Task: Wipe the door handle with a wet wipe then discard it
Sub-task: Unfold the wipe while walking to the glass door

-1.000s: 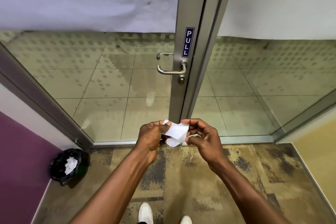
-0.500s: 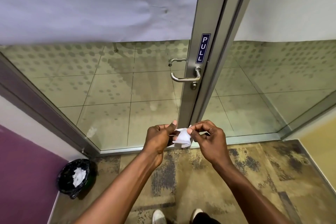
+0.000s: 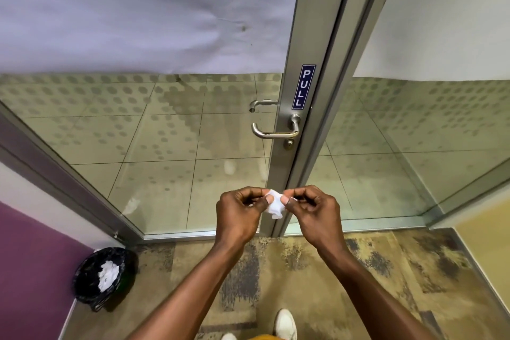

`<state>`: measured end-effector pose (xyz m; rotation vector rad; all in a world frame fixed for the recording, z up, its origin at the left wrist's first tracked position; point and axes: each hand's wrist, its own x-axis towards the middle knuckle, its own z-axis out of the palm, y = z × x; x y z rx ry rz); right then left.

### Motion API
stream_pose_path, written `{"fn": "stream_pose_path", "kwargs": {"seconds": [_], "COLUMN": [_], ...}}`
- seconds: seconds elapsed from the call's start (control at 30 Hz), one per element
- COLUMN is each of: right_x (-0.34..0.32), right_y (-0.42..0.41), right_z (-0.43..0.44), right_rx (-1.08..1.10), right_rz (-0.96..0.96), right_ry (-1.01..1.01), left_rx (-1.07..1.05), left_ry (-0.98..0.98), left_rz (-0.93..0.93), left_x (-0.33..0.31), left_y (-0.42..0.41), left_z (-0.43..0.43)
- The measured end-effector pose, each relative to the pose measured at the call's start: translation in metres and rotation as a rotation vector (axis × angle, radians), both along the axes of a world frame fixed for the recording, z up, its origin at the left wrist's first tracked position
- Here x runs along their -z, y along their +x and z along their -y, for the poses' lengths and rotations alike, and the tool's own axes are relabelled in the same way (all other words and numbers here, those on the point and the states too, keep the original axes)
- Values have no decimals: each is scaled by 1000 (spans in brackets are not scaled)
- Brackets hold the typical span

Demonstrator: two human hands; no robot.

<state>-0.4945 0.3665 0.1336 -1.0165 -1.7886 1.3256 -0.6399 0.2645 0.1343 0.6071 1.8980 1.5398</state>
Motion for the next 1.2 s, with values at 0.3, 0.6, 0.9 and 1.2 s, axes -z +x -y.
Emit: {"fn": "stream_pose_path", "kwargs": {"seconds": [0.3,0.6,0.9,1.2], "right_x": [-5,-8,2,-20], "right_y": [4,-7,-16,-34], "right_z": [-57,-80,-100,-172], "right_rx": [-145,-172,-68,193], "right_rz": [-12,-370,-254,24], "right_ry": [-58,-687,-409,210], "left_rx": [-118,-85,-141,-34], "left_ry": [55,122,46,43], "left_rz": [-242,-53,-200,-1074], "left_x": [-10,-4,-7,-50], "left_y": [6,9,0,-43], "left_z": [-34,-60,-81,-107]}}
